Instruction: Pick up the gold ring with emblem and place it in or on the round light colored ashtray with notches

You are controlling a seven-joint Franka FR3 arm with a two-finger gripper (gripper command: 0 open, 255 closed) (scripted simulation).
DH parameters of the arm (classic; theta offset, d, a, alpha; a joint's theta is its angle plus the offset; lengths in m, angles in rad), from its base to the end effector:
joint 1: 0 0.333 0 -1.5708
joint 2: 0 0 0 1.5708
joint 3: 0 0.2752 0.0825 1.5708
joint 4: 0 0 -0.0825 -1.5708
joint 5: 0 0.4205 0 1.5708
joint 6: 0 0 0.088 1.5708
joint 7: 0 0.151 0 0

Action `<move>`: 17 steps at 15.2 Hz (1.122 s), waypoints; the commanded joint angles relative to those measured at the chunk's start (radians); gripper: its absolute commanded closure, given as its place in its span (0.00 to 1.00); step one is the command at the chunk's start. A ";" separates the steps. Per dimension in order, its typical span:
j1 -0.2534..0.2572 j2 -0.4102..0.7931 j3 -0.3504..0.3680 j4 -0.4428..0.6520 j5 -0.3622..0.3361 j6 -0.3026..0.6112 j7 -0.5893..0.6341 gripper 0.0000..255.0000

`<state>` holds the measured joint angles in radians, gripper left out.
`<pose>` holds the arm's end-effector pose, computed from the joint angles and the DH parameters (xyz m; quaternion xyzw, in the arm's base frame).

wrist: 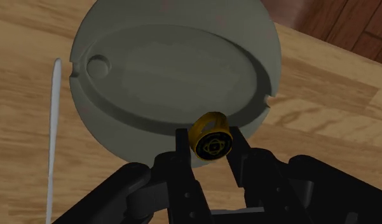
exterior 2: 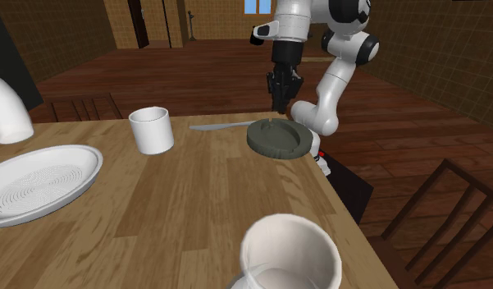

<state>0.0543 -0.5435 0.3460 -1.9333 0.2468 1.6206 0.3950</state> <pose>0.3961 0.2399 0.6226 -0.9943 0.0053 -0.0802 0.0697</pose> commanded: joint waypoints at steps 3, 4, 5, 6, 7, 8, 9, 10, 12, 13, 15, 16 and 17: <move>0.005 -0.025 0.002 -0.075 0.009 0.050 -0.009 1.00; 0.006 -0.030 0.003 -0.093 0.011 0.062 -0.011 1.00; 0.008 -0.035 0.004 -0.110 0.013 0.075 -0.013 1.00; 0.009 -0.039 0.005 -0.127 0.015 0.087 -0.015 1.00; 0.010 -0.044 0.006 -0.143 0.017 0.100 -0.017 1.00; 0.011 -0.048 0.008 -0.160 0.019 0.112 -0.019 1.00; 0.012 -0.051 0.009 -0.176 0.021 0.125 -0.020 1.00; 0.014 -0.056 0.011 -0.198 0.024 0.142 -0.023 1.00; 0.014 -0.056 0.011 -0.198 0.024 0.142 -0.023 1.00; 0.014 -0.056 0.011 -0.198 0.024 0.142 -0.023 1.00; 0.014 -0.056 0.011 -0.198 0.024 0.142 -0.023 1.00; 0.014 -0.056 0.011 -0.198 0.024 0.142 -0.023 1.00; 0.014 -0.056 0.011 -0.198 0.024 0.142 -0.023 1.00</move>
<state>0.0679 -0.5999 0.3567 -2.1315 0.2707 1.7623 0.3723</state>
